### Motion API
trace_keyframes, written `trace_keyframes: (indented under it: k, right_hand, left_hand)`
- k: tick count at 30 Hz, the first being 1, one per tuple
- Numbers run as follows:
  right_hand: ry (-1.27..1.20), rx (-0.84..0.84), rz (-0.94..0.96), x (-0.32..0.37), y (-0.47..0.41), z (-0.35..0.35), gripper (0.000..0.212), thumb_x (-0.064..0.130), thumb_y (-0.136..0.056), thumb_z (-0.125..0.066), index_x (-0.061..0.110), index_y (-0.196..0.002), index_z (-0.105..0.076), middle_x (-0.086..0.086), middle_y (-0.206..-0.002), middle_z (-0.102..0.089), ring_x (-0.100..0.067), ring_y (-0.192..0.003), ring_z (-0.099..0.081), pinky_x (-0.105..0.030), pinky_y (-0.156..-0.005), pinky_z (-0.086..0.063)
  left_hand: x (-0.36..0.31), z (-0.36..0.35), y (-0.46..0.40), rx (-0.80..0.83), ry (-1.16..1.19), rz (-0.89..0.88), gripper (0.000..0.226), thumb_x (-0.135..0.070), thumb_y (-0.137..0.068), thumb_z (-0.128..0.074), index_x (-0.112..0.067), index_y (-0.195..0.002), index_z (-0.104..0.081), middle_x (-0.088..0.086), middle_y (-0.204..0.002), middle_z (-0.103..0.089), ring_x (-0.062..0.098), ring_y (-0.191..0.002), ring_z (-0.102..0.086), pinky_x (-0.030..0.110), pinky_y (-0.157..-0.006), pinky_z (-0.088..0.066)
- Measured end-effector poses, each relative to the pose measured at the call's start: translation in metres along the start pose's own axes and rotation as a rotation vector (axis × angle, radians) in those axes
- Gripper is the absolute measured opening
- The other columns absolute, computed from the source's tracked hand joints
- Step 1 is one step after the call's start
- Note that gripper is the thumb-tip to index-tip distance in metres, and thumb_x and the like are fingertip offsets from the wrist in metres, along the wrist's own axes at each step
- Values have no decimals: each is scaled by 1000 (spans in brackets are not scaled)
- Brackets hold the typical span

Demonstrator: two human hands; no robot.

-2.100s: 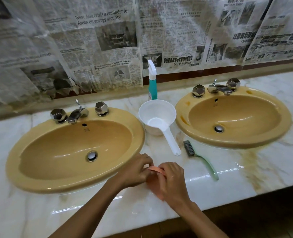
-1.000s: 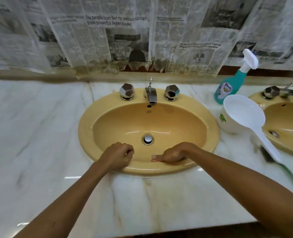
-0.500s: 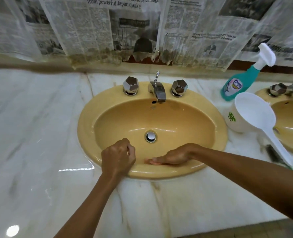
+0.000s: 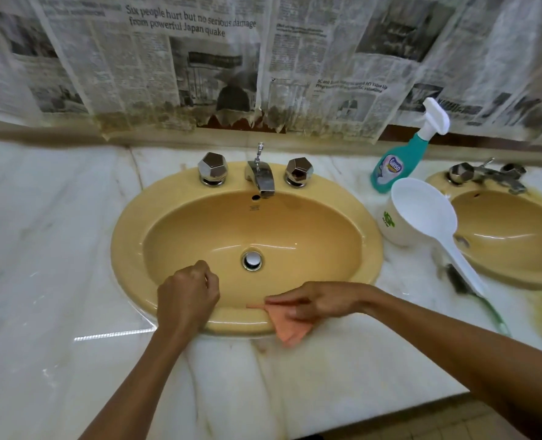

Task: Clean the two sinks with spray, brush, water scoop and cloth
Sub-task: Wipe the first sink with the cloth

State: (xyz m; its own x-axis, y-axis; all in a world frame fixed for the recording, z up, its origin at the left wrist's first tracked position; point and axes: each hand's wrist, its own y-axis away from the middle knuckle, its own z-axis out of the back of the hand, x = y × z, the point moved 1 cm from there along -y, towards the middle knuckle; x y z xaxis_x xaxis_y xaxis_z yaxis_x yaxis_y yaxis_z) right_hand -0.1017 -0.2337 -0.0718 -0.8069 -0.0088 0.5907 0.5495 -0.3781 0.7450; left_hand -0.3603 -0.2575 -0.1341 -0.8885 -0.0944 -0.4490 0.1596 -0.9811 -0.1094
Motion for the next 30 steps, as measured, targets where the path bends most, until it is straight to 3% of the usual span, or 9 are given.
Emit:
trace_keyframes:
  k: [3,6,9,12,14,18,23,27,30]
  right_hand:
    - [201,-114,-60,-48,35,31,46,16,-99,-56,17,-144,-48,38,-111,-53,21,-95,-51,-8,-84,-36]
    - [396,-268,-118,-96,46,75,38,19,-100,-56,10,-136,-57,5,-138,-56,-10,-126,-51,-22,-107,-32]
    - [607,-501,-127,-121,50,88,32,27,-103,-43,14,-127,-60,0,-138,-54,-23,-131,-45,-36,-116,-17]
    - [565,-603,-33,-117,46,41,54,47,-103,-19,20,-131,-56,6,-144,-50,-14,-145,-27,-39,-120,-6]
    - [486,-660,91,-97,31,-4,70,56,-99,-6,21,-132,-57,8,-146,-49,-13,-145,-29,-41,-121,-10]
    - [500,-796,351,-52,-12,-66,44,31,-99,-32,19,-134,-56,2,-145,-51,-22,-135,-46,-45,-111,-32]
    - [511,-553,507,-97,14,-13,52,10,-93,-60,17,-144,-49,-1,-150,-46,-19,-140,-39,-33,-113,-23]
    - [352,-523,334,-148,59,65,38,19,-92,-66,14,-130,-62,0,-123,-64,-19,-113,-56,-33,-100,-39]
    - [349,-518,217,-152,62,75,37,23,-87,-71,25,-123,-65,7,-115,-64,-17,-110,-56,-34,-103,-38]
  left_hand:
    - [0,-3,-1,113,-68,31,19,-22,-87,-53,-17,-72,-63,8,-66,-65,34,-61,-58,32,-55,-46]
    - [-5,-7,-3,206,-120,41,21,-28,-90,-48,-23,-74,-61,3,-73,-65,30,-69,-59,32,-62,-48]
    - [-19,-11,1,260,-120,79,21,-30,-91,-45,-26,-81,-63,0,-79,-66,29,-74,-60,32,-65,-49]
    - [-48,-18,12,273,-91,85,20,-30,-93,-45,-29,-86,-64,-1,-83,-67,28,-75,-59,32,-65,-46]
    - [-58,-22,15,236,-76,105,21,-29,-92,-45,-27,-86,-65,0,-81,-67,28,-73,-58,32,-64,-44]
    - [-58,-22,12,163,-80,207,19,-28,-90,-49,-24,-85,-66,4,-83,-69,32,-75,-59,33,-64,-44]
    - [-64,-23,12,126,-130,244,19,-26,-90,-50,-24,-84,-68,6,-81,-68,31,-75,-58,35,-65,-47]
    - [-66,-20,20,11,-47,273,18,-21,-90,-53,-20,-83,-70,6,-79,-70,30,-73,-58,33,-62,-43]
    - [-65,-9,26,-198,269,296,24,-19,-85,-52,-12,-89,-74,3,-83,-72,24,-79,-63,30,-71,-45]
